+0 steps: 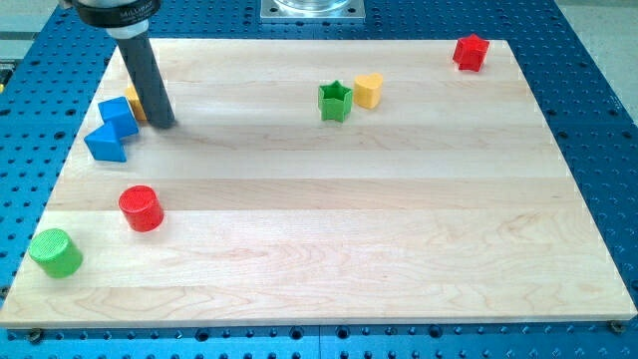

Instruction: Align the blue blocks and hexagon vertically at the left side of the board

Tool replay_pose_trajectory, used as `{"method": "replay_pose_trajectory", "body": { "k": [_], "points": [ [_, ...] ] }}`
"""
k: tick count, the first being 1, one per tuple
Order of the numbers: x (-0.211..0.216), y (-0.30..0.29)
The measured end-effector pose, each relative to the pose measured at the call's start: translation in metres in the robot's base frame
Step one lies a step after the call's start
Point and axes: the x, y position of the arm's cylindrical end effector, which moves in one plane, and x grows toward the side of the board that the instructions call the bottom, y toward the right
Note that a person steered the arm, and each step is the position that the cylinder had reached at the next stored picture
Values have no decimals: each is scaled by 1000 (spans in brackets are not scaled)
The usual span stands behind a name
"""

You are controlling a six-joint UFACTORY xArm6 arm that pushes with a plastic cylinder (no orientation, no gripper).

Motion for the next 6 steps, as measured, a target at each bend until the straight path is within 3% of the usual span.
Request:
{"method": "replay_pose_trajectory", "body": {
  "k": [3, 6],
  "points": [
    [-33, -15],
    [38, -27]
  ]
}}
